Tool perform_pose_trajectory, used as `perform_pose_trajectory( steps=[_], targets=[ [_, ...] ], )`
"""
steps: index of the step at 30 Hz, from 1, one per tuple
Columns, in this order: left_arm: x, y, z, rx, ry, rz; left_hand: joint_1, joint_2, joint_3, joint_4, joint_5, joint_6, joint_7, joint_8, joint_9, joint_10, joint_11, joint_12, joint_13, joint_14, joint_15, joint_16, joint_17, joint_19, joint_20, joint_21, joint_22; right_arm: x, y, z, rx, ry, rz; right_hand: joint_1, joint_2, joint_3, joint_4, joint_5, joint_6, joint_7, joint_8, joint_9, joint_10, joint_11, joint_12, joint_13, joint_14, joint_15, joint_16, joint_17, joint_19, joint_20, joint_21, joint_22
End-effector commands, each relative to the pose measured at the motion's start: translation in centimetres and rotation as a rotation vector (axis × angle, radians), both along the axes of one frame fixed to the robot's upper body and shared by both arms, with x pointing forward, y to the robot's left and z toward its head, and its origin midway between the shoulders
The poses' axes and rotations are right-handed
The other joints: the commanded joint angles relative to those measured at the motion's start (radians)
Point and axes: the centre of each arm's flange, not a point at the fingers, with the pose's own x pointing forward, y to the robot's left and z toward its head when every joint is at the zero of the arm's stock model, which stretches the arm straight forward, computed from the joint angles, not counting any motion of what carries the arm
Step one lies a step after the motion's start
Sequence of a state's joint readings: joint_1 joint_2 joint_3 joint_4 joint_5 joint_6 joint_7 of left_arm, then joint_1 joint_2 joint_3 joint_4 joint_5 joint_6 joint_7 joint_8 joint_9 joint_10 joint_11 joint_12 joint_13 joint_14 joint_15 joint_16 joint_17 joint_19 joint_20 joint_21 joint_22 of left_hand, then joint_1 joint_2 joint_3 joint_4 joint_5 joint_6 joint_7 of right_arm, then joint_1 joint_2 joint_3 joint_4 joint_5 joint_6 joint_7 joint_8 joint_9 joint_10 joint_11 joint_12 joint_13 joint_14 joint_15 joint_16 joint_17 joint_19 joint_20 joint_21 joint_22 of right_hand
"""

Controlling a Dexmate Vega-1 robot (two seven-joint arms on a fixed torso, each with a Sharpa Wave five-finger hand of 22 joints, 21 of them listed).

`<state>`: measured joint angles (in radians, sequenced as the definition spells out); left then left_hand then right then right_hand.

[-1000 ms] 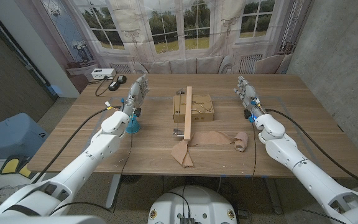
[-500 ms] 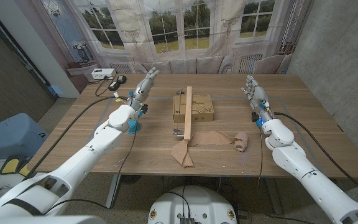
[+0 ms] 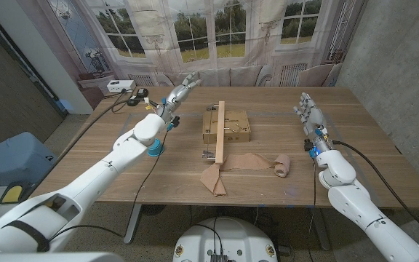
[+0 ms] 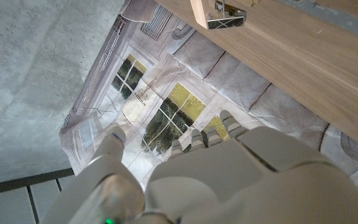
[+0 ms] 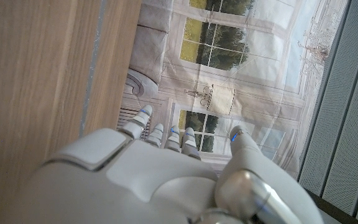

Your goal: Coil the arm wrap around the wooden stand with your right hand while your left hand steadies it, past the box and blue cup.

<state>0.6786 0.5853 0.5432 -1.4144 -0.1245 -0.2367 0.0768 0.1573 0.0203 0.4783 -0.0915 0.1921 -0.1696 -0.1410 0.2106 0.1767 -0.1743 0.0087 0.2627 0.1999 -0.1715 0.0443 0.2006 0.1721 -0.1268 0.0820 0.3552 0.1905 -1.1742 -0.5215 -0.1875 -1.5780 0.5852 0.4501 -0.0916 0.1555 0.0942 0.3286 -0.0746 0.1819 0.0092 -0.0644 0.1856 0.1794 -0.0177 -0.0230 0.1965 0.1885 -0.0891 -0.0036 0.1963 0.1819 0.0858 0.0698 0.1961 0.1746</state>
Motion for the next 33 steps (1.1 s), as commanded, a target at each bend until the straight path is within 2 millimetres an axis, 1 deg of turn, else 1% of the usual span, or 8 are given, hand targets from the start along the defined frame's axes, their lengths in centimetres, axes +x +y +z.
perform_pose_trajectory(
  steps=[1,11,14,18,21,26,30,33],
  targets=[
    [-1.8,-2.2,2.0,0.219,-0.067,0.039,0.016,-0.005,0.002,-0.011,0.001,-0.119,0.007,-0.006,0.003,-0.043,-0.011,-0.001,0.000,-0.059,-0.008,-0.002,0.004,-0.009,-0.011,-0.003,0.001,-1.4,-0.3,-1.6,0.040,-0.021,-0.012,0.001,0.004,0.000,-0.003,0.006,0.005,0.001,0.006,0.001,0.009,-0.002,0.008,0.002,0.002,0.000,0.005,0.003,0.012,-0.001,0.007,0.004],
    [-4.0,-3.2,2.7,0.367,-0.123,0.066,0.023,-0.030,-0.009,-0.026,0.001,-0.125,0.004,-0.011,0.004,-0.036,-0.030,-0.001,0.001,-0.058,-0.016,-0.006,0.005,-0.009,-0.018,-0.007,0.001,-2.5,0.1,-2.5,0.055,-0.034,-0.023,0.000,0.004,0.000,-0.003,0.006,0.005,0.001,0.005,0.001,0.011,-0.003,0.008,0.002,0.004,0.001,0.005,0.003,0.013,0.000,0.007,0.004],
    [-4.5,-3.4,2.8,0.395,-0.136,0.076,0.029,-0.046,-0.016,-0.034,0.003,-0.124,0.003,-0.010,0.005,-0.028,-0.037,0.000,0.002,-0.045,-0.024,-0.003,0.005,0.005,-0.024,-0.004,0.001,-2.8,0.3,-2.8,0.060,-0.036,-0.023,-0.001,0.004,0.000,-0.003,0.006,0.006,0.001,0.005,0.001,0.012,-0.003,0.008,0.002,0.004,0.002,0.005,0.003,0.013,0.002,0.007,0.004],
    [-5.2,-3.5,2.8,0.419,-0.157,0.088,0.043,-0.058,-0.020,-0.047,0.006,-0.118,0.001,-0.009,0.006,-0.017,-0.038,0.001,0.002,-0.022,-0.024,0.002,0.005,0.029,-0.017,0.001,0.001,-3.3,0.5,-3.3,0.067,-0.043,-0.025,-0.001,0.004,0.000,-0.003,0.006,0.006,0.002,0.005,0.001,0.013,-0.002,0.007,0.002,0.006,0.002,0.004,0.003,0.014,0.002,0.007,0.004],
    [-5.7,-3.7,2.7,0.444,-0.171,0.105,0.062,-0.063,-0.020,-0.057,0.009,-0.100,-0.002,-0.001,0.007,0.000,-0.052,0.004,0.002,-0.005,-0.027,0.004,0.004,0.033,-0.024,-0.001,0.000,-3.7,0.5,-3.6,0.073,-0.048,-0.030,-0.002,0.004,0.000,-0.003,0.006,0.007,0.002,0.005,0.001,0.013,-0.002,0.006,0.002,0.006,0.002,0.004,0.003,0.015,0.003,0.007,0.004],
    [-6.5,-4.2,2.8,0.505,-0.200,0.143,0.094,-0.058,-0.012,-0.068,0.012,-0.068,-0.015,0.010,0.007,0.018,-0.056,0.006,0.002,0.014,-0.030,0.004,0.004,0.047,-0.028,-0.002,-0.002,-4.2,0.5,-4.1,0.082,-0.053,-0.032,-0.004,0.004,-0.001,-0.002,0.006,0.008,0.002,0.005,0.001,0.015,0.000,0.006,0.002,0.009,0.003,0.004,0.004,0.016,0.004,0.008,0.004],
    [-7.1,-4.9,3.1,0.562,-0.222,0.172,0.147,-0.056,-0.003,-0.080,0.013,-0.029,-0.028,0.020,0.007,0.053,-0.066,0.011,0.000,0.065,-0.042,0.011,0.003,0.087,-0.033,0.003,-0.004,-4.6,0.6,-4.5,0.089,-0.054,-0.038,-0.004,0.004,-0.001,-0.002,0.006,0.008,0.000,0.005,0.001,0.015,-0.003,0.005,0.002,0.010,0.002,0.004,0.004,0.017,0.002,0.008,0.004],
    [-7.5,-5.4,3.2,0.605,-0.245,0.204,0.180,-0.066,-0.004,-0.082,0.015,0.000,-0.034,0.024,0.007,0.086,-0.073,0.017,-0.001,0.100,-0.058,0.013,0.002,0.120,-0.037,0.007,-0.005,-4.8,0.6,-4.9,0.095,-0.054,-0.040,-0.006,0.004,-0.001,-0.001,0.006,0.009,0.000,0.005,0.001,0.016,-0.004,0.005,0.002,0.010,0.002,0.004,0.004,0.017,0.002,0.008,0.004]
  ],
)
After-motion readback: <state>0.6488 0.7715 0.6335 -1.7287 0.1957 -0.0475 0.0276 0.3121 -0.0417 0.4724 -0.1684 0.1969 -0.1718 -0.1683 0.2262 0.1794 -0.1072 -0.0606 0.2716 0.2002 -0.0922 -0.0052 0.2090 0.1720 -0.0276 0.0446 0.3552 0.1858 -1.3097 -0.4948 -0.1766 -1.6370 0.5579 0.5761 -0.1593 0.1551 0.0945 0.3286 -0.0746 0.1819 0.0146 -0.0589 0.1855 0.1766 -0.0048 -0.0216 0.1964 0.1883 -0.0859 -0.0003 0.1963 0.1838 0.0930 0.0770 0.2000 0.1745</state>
